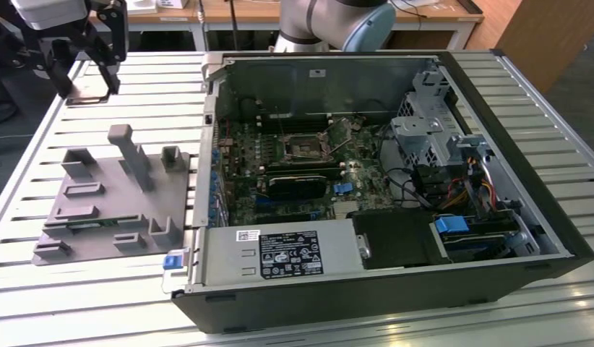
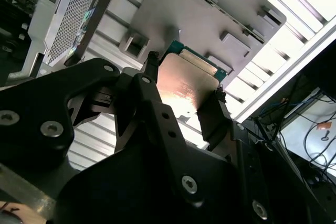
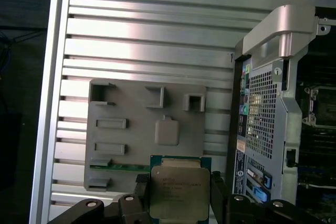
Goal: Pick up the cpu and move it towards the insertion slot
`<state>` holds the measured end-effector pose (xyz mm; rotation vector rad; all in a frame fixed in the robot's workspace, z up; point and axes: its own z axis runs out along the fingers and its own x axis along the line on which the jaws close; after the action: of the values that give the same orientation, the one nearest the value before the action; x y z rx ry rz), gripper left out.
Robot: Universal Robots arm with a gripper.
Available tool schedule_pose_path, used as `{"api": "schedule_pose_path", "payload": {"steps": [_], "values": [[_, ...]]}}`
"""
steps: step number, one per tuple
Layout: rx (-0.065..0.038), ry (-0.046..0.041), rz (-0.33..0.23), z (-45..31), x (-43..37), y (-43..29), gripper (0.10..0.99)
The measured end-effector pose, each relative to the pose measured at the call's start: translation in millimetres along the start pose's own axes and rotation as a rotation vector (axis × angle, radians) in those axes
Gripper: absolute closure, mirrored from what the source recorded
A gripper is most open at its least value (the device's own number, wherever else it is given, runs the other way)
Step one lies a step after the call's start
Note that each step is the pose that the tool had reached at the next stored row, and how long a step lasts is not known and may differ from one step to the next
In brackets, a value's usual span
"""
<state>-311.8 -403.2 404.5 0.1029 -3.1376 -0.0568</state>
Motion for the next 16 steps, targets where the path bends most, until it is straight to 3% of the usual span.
{"api": "schedule_pose_path", "payload": {"steps": [16], "values": [[0.000, 0.0000, 0.000, 0.0, -14.2, -0.9, 0.537]]}}
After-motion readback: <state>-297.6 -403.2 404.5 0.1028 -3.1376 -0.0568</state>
